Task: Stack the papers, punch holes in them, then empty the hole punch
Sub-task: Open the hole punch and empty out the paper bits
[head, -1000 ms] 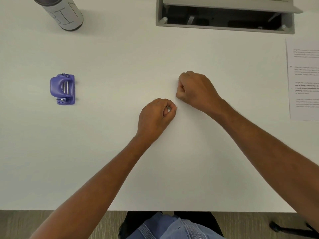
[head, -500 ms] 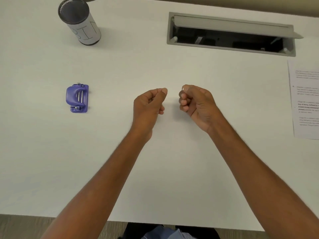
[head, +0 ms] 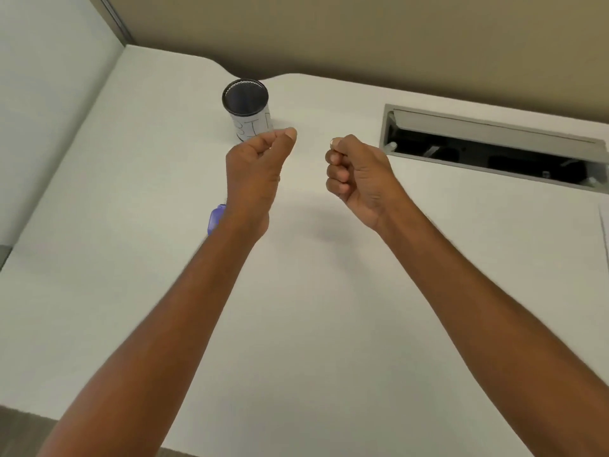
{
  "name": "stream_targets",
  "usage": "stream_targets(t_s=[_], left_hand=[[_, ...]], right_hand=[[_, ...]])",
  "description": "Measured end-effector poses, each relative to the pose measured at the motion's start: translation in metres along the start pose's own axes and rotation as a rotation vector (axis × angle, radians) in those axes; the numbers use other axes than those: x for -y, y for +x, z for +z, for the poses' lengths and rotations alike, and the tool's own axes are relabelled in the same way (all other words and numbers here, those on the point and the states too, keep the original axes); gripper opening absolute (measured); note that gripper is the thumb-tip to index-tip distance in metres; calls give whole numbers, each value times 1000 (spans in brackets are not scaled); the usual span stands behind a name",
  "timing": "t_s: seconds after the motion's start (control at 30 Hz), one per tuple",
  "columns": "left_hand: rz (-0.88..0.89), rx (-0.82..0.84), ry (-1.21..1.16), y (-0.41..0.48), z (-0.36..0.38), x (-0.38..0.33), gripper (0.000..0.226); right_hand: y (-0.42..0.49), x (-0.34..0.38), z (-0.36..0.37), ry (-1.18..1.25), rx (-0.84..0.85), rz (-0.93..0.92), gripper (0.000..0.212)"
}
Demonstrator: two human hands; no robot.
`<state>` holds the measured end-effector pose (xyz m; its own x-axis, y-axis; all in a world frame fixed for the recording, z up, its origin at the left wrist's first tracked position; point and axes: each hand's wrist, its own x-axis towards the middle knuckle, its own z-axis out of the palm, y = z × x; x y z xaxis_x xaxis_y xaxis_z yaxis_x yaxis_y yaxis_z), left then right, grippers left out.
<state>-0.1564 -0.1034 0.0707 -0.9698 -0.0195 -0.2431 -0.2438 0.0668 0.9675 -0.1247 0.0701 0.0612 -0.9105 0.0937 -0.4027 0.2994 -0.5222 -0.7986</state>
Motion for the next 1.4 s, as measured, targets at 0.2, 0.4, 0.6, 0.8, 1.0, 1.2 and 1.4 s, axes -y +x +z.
stream_targets(t_s=[0.2, 0.4, 0.6, 0.8, 1.0, 1.2, 1.4], left_hand=[[84, -87, 106, 76, -47, -25, 22], [64, -101, 214, 146, -69, -21, 21], [22, -67, 291, 181, -67, -11, 18], [-25, -62, 342, 189, -65, -10, 23], [-63, -58, 342, 190, -66, -11, 18], [-48, -54, 340, 191, -65, -10, 17], [-37, -53, 336, 191, -66, -8, 14]], right_hand=[[66, 26, 54, -213, -28, -19, 28], [125, 37, 94, -485, -93, -3, 28], [158, 31, 107, -754, -109, -6, 35], [179, 30, 103, -845, -126, 5, 30], [185, 29, 105, -865, -125, -6, 24], [186, 28, 107, -885, -124, -33, 13], [186, 30, 105, -878, -110, -35, 11]])
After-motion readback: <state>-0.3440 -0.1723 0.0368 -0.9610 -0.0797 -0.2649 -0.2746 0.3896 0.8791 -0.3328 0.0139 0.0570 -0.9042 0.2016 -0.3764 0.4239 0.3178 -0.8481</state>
